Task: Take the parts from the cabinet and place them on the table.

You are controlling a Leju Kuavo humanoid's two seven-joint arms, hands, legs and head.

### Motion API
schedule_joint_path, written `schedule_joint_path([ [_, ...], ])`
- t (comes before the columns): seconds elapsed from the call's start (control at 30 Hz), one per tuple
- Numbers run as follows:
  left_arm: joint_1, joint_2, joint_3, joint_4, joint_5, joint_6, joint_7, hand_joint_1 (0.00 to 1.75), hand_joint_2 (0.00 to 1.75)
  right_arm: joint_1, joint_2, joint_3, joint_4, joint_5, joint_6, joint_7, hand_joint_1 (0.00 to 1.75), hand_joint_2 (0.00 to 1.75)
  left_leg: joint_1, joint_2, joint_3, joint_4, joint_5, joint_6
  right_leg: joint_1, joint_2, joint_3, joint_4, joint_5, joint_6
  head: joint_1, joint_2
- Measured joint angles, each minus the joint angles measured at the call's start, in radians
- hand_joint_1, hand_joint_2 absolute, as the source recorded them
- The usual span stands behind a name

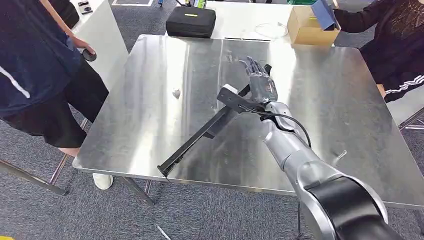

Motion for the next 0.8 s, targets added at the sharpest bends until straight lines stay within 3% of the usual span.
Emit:
schedule_joint_path([
  [0.17,0.001,0.0,0.0,0.0,-0.003,0.001,-0.006,0.0,0.0,0.0,-0.055,-0.024,0.002,-0.008,-0.009,0.063,0.0,1.75,0.0,-0.002,0.0,0.0,0.0,0.0,0.0,-0.001,0.001,0.0,0.0,0.0,0.0,0.0],
  [0.27,0.002,0.0,0.0,0.0,-0.004,0.001,-0.007,0.0,0.0,0.0,-0.091,-0.037,0.006,-0.012,-0.009,0.07,0.0,1.75,-0.001,-0.003,0.0,0.0,0.0,0.0,0.0,-0.002,0.001,0.0,0.0,0.0,0.0,0.0],
  [0.53,0.003,0.001,0.0,0.0,-0.006,0.001,-0.008,0.0,0.0,0.001,-0.117,-0.051,0.01,-0.011,-0.012,0.073,0.0,1.75,0.0,0.0,0.0,0.0,0.0,0.0,0.0,0.0,0.0,0.0,0.0,0.0,0.0,0.0],
  [0.8,0.003,0.001,0.0,0.0,-0.019,0.001,-0.008,0.0,0.0,0.001,-0.178,-0.076,0.019,-0.004,-0.033,0.151,0.0,1.75,-0.001,-0.004,0.0,0.0,0.0,0.0,-0.001,-0.003,0.001,0.0,0.0,0.0,0.0,0.0],
])
